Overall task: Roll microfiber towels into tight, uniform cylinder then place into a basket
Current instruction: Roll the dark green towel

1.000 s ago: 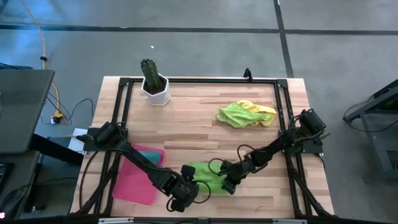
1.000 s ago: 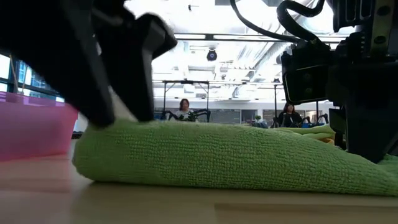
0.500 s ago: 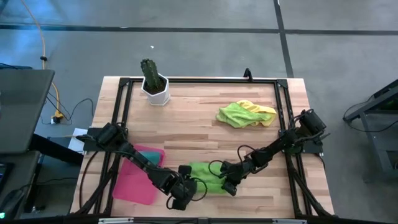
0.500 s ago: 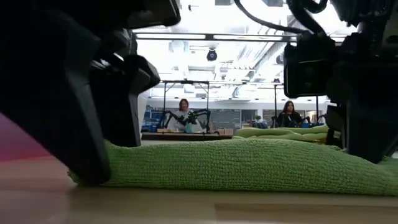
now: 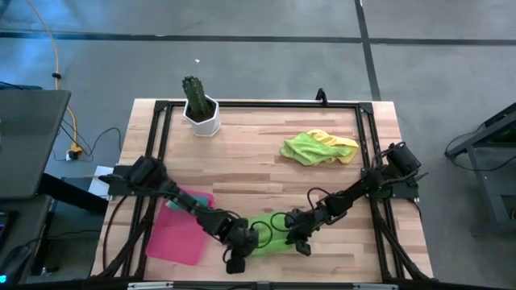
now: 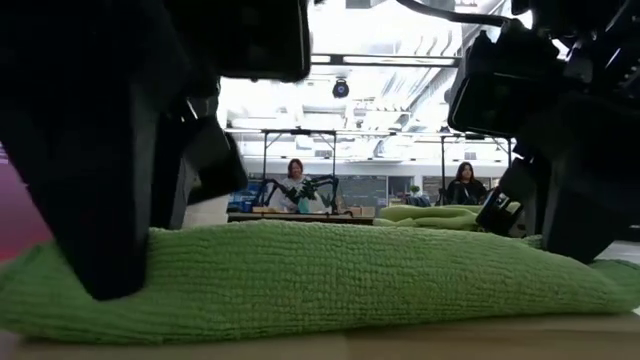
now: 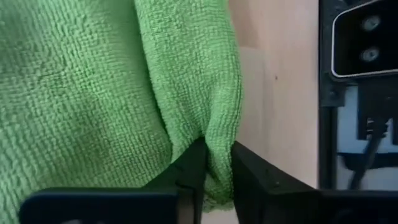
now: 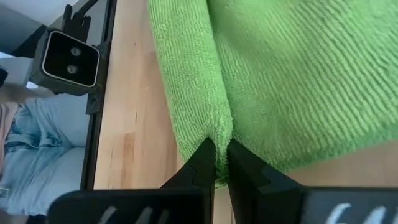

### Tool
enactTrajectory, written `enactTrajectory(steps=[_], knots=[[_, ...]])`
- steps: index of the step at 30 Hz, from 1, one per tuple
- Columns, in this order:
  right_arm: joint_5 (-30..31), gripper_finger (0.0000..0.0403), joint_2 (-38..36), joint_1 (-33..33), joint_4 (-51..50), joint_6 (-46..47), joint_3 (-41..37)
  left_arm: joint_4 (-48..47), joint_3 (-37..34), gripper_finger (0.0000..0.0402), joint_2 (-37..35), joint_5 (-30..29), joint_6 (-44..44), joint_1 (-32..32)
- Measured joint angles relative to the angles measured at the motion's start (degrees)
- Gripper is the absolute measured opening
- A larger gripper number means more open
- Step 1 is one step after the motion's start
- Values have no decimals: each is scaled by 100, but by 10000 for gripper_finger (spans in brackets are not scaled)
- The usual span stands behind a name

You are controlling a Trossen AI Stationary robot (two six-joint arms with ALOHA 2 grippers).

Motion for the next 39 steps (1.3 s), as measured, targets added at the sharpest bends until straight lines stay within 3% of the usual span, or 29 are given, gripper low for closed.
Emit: enactTrajectory(steps=[6,17,22,28,33,39], knots=[[-4,12,0,0,16,0,0,51,-6,13,16,668,-542,256],[-8,12,-2,-2,35,-673,7,363,-27,7,-115,1576,-858,372],[-14,12,-7,-2,47,-888,9,73,-19,7,-133,1492,-858,372],[1,12,-12,-9,59,-1157,15,-775,6,6,-174,691,-957,372],[81,13,-13,-4,55,-1715,13,-794,3,6,-175,612,-965,368],[-120,75,-426,2,-224,-2468,-22,-896,-9,6,-175,649,-967,361]])
